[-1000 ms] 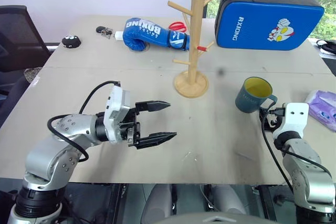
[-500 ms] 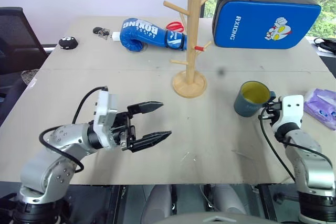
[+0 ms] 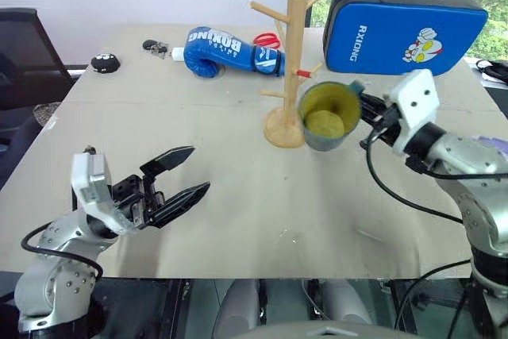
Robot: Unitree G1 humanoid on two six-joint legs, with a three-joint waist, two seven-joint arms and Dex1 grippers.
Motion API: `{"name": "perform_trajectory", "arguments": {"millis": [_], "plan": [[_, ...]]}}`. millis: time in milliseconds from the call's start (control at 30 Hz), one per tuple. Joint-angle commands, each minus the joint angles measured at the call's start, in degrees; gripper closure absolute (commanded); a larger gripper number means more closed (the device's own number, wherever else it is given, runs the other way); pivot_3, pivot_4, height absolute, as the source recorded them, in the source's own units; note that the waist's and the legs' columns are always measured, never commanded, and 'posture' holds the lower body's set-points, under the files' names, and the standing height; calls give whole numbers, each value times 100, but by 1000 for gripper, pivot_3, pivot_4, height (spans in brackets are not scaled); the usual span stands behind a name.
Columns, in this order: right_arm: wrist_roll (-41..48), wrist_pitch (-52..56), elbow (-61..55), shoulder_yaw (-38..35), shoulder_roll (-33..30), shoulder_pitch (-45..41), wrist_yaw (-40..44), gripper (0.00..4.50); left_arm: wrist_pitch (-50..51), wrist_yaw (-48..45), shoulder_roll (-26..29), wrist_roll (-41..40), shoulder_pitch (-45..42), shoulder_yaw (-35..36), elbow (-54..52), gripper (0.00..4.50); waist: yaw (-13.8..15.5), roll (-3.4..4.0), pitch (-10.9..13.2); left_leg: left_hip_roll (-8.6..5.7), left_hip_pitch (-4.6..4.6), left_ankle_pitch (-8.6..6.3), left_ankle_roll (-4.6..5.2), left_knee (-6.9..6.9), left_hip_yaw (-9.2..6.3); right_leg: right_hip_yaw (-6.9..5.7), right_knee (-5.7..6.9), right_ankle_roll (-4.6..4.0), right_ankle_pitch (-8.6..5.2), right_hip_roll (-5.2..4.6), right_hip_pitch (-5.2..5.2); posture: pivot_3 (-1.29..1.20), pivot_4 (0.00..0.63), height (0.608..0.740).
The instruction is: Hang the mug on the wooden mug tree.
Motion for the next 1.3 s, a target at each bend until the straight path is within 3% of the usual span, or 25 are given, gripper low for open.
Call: {"name": "perform_trajectory", "arguments": {"millis": [33,367,567,667,700,733,800,900,1100,1233,1300], "plan": [[-141,345,-19,256,-94,-540,-27,4390,-162,-166,-34,-211,108,295,43,0,-13,0,1,0,-5,0,0,0,2,0,0,0,0,-2,-4,0,150,740],[-413,934,1055,773,415,-2008,-236,4390,-335,-145,-138,-203,425,485,-9,0,-36,0,2,1,-6,0,1,-5,15,6,3,0,1,-4,-17,0,150,740],[-1036,237,2681,1623,696,-2606,42,4390,-410,-84,-261,-143,577,454,-95,0,-45,-1,2,2,-5,0,0,-9,19,6,3,-1,2,-4,-19,0,150,740],[-1195,-100,3142,1614,748,-2670,115,3510,-400,-43,-278,-135,613,414,-166,0,-26,0,2,0,-8,0,0,-9,18,4,1,-1,1,-6,-19,0,150,740],[-1217,-134,3118,1563,698,-2623,159,3035,-356,-3,-266,-149,630,397,-216,0,-26,0,2,0,-12,1,-2,-9,18,4,1,-1,2,-7,-21,0,150,740],[-1208,-106,2960,1474,604,-2522,215,2424,-299,59,-251,-175,641,383,-284,0,-27,0,2,-1,-15,1,-2,-9,19,4,1,-1,2,-8,-24,0,150,740],[-977,-83,2390,1141,373,-2166,439,1776,-234,204,-224,-147,638,320,-456,0,-14,-2,1,-1,-16,2,-3,-10,18,3,1,0,2,-11,-25,0,150,740],[-487,-63,1680,649,245,-1721,802,1776,-48,404,-159,-199,630,215,-642,0,-11,-1,2,-2,-20,1,-3,-15,10,-4,-3,1,2,-15,-24,0,150,740],[829,203,-47,-1170,-359,477,1566,1776,223,1236,82,675,416,-423,-799,0,17,-1,2,-2,-16,-2,2,-23,-8,-12,-5,21,13,-12,-15,0,150,740],[863,-260,-287,-1969,-508,2292,1793,176,250,1221,289,998,444,-533,-529,0,-15,-2,2,-2,-1,-2,2,-21,1,-6,-4,2,1,-9,-6,0,150,740],[771,-636,-349,-2279,-485,3080,1883,8,305,1196,384,1043,428,-534,-413,0,-18,-1,3,2,6,-2,2,-23,6,0,-3,3,0,-3,-5,0,150,740]]}}
